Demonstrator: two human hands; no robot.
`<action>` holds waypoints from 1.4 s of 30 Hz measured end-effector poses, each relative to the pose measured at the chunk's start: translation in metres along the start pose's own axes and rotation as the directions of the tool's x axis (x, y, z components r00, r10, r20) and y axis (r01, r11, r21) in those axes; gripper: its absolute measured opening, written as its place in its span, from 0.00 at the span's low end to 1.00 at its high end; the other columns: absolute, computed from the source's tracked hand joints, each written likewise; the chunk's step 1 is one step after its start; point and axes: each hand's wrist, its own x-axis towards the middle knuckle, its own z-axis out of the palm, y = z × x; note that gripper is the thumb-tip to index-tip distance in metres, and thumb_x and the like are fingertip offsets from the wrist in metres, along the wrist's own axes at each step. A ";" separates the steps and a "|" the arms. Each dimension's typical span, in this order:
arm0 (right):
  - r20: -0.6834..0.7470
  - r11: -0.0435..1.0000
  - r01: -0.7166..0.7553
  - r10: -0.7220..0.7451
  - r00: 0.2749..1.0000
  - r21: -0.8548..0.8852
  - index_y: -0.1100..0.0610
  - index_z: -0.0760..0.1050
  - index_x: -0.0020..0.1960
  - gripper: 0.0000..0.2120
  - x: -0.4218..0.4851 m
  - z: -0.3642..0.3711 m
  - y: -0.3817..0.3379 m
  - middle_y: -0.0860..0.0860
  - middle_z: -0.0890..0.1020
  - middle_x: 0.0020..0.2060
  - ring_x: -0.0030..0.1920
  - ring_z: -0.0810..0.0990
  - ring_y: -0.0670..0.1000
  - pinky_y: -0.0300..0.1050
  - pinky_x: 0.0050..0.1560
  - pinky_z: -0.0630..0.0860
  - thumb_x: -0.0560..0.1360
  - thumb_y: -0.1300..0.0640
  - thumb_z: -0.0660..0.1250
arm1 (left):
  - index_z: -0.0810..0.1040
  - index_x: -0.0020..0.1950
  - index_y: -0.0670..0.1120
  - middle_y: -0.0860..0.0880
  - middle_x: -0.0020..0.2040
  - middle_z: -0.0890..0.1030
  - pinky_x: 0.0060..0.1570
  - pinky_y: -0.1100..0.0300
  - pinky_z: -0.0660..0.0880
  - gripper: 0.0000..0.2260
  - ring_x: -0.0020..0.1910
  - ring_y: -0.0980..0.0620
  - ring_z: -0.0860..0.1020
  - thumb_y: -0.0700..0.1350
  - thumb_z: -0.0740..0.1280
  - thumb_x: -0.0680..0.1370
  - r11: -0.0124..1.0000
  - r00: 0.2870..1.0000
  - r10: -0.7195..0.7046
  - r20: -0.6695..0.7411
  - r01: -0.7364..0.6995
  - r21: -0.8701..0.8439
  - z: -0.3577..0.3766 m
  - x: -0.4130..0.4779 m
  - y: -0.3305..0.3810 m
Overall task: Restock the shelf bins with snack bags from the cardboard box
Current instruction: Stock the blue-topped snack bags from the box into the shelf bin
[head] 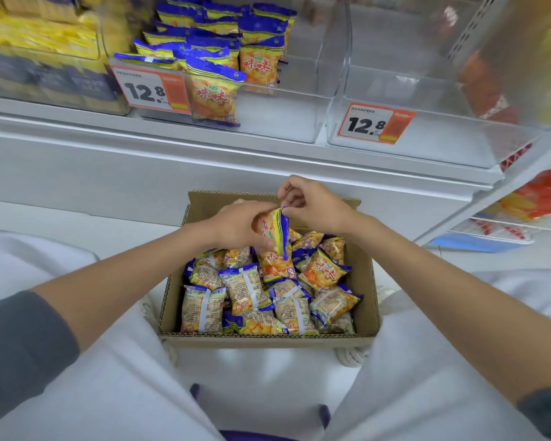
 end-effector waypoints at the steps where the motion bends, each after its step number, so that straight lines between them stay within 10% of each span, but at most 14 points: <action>1: 0.005 0.999 -0.003 0.003 1.000 0.047 0.55 0.72 0.52 0.10 -0.005 -0.002 0.000 0.51 0.80 0.43 0.43 0.80 0.51 0.44 0.47 0.77 0.75 0.66 0.68 | 0.73 0.66 0.58 0.54 0.54 0.77 0.63 0.46 0.66 0.29 0.60 0.48 0.70 0.67 0.71 0.68 0.997 1.000 -0.025 0.004 0.024 0.076 0.001 -0.001 0.002; 4: 0.005 0.997 -0.080 0.080 0.997 -0.004 0.55 0.73 0.61 0.15 -0.019 -0.002 0.020 0.51 0.80 0.51 0.49 0.80 0.49 0.42 0.53 0.78 0.76 0.64 0.68 | 0.75 0.55 0.54 0.52 0.50 0.72 0.56 0.50 0.68 0.22 0.54 0.50 0.68 0.66 0.71 0.69 0.974 0.995 -0.096 0.004 0.094 0.206 0.008 -0.002 0.001; 12: 0.235 0.639 -0.204 0.533 0.813 -0.741 0.60 0.70 0.59 0.18 -0.034 0.020 0.101 0.56 0.78 0.51 0.50 0.77 0.57 0.48 0.44 0.74 0.75 0.53 0.68 | 0.77 0.55 0.45 0.46 0.47 0.84 0.50 0.51 0.78 0.18 0.47 0.47 0.82 0.55 0.74 0.72 0.903 0.970 -0.241 0.011 0.229 -0.363 0.014 -0.006 0.000; 15: 0.183 0.710 -0.298 0.515 0.837 -0.638 0.61 0.61 0.69 0.30 -0.034 0.032 0.103 0.55 0.76 0.48 0.46 0.75 0.54 0.45 0.39 0.71 0.73 0.58 0.72 | 0.82 0.54 0.43 0.46 0.48 0.85 0.59 0.46 0.77 0.17 0.50 0.47 0.83 0.54 0.74 0.72 0.753 0.935 -0.343 0.089 0.330 -0.570 0.013 -0.006 0.000; 19: 0.109 0.746 -0.468 0.576 0.810 -0.473 0.61 0.53 0.75 0.42 -0.033 0.046 0.109 0.61 0.60 0.72 0.69 0.67 0.61 0.49 0.63 0.71 0.71 0.57 0.75 | 0.80 0.53 0.48 0.49 0.52 0.84 0.66 0.43 0.70 0.18 0.56 0.48 0.80 0.59 0.73 0.70 0.648 0.892 -0.427 0.150 0.418 -0.636 0.010 -0.006 -0.002; 23: -0.007 0.774 -0.538 0.569 0.822 -0.334 0.59 0.56 0.74 0.41 -0.033 0.049 0.106 0.60 0.70 0.64 0.59 0.75 0.58 0.47 0.50 0.76 0.68 0.65 0.75 | 0.80 0.54 0.49 0.48 0.54 0.84 0.66 0.45 0.71 0.18 0.58 0.46 0.79 0.58 0.73 0.70 0.596 0.898 -0.399 0.185 0.408 -0.692 0.007 -0.007 0.001; 26: 0.013 0.884 -0.459 0.462 0.887 -0.090 0.54 0.58 0.74 0.41 -0.021 0.033 0.079 0.55 0.75 0.59 0.47 0.78 0.51 0.45 0.39 0.80 0.68 0.69 0.74 | 0.77 0.59 0.45 0.46 0.53 0.84 0.60 0.47 0.76 0.17 0.54 0.46 0.82 0.46 0.75 0.73 0.557 0.887 -0.417 0.199 0.423 -0.715 0.006 -0.004 -0.003; 32: 0.003 0.959 -0.140 0.144 0.990 0.245 0.49 0.68 0.66 0.34 -0.010 -0.014 0.006 0.48 0.79 0.53 0.49 0.77 0.46 0.45 0.46 0.79 0.67 0.72 0.75 | 0.77 0.60 0.46 0.46 0.55 0.83 0.61 0.45 0.76 0.12 0.55 0.47 0.82 0.39 0.69 0.77 0.566 0.930 -0.352 0.109 0.304 -0.767 -0.002 -0.001 0.003; 36: -0.018 0.947 -0.064 0.073 0.997 0.316 0.45 0.70 0.62 0.33 -0.009 -0.023 -0.007 0.49 0.81 0.56 0.54 0.79 0.49 0.48 0.52 0.79 0.67 0.73 0.74 | 0.73 0.67 0.47 0.47 0.60 0.82 0.62 0.46 0.75 0.20 0.61 0.47 0.79 0.52 0.66 0.77 0.442 0.950 -0.169 0.261 0.310 -0.842 -0.011 -0.004 0.016; 42: -0.019 0.999 0.018 -0.017 1.000 0.035 0.46 0.63 0.74 0.38 -0.007 -0.031 -0.015 0.44 0.72 0.66 0.67 0.70 0.44 0.38 0.62 0.69 0.70 0.60 0.76 | 0.70 0.65 0.49 0.50 0.56 0.82 0.54 0.58 0.78 0.25 0.54 0.52 0.81 0.41 0.76 0.71 0.634 0.981 -0.159 0.110 0.187 -0.751 -0.026 -0.007 0.026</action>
